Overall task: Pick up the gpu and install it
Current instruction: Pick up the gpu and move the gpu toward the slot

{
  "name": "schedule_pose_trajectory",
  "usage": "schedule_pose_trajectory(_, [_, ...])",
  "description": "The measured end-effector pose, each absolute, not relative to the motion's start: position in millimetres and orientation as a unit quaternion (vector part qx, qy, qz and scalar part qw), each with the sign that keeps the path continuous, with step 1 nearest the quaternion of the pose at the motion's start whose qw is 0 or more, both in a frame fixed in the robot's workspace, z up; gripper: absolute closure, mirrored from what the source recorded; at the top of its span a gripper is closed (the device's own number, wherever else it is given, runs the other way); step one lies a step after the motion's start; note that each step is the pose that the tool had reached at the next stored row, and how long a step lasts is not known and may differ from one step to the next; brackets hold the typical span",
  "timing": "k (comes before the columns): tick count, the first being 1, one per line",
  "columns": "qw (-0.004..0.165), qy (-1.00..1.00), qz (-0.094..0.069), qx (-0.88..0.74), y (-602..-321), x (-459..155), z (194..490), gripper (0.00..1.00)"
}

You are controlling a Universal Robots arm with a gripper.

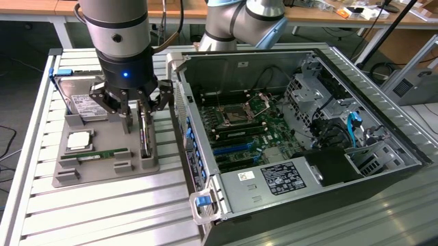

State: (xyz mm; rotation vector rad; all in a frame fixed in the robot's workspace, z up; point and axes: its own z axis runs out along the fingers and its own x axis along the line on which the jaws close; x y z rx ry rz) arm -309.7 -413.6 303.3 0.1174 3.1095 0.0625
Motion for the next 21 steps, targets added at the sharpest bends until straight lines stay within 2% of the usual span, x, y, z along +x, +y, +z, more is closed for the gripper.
schedule_pose_trajectory(21, [0.015, 0.999, 0.019, 0.038, -413.6, -309.7, 295.4, 0.58])
